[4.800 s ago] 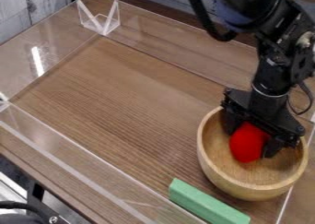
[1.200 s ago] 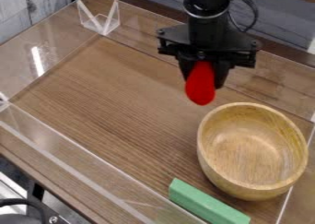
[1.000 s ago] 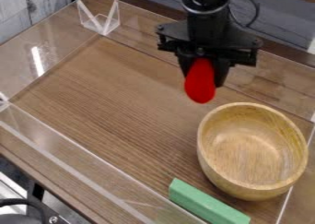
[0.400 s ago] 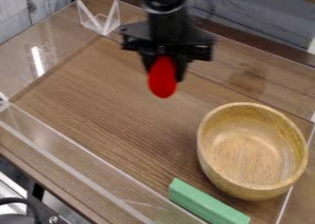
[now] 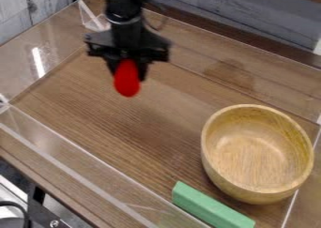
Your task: Move the red object to the left side of the table
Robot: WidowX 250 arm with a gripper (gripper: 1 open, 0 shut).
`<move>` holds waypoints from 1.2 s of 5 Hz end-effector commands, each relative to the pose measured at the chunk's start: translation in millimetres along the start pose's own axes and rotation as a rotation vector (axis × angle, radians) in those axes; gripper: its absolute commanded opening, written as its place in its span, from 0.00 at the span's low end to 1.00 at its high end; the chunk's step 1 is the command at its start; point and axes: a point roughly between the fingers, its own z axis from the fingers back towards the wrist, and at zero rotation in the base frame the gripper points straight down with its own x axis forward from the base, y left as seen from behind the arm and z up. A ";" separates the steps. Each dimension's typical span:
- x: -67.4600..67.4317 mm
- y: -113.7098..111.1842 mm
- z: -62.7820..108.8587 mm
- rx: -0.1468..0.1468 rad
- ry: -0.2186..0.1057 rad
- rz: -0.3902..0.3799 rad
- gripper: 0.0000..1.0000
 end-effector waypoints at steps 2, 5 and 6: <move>53.4 40.3 -22.0 0.029 -0.062 0.029 0.00; 74.1 67.6 -50.4 0.077 -0.025 0.047 0.00; 75.8 79.9 -50.8 0.086 -0.003 0.061 0.00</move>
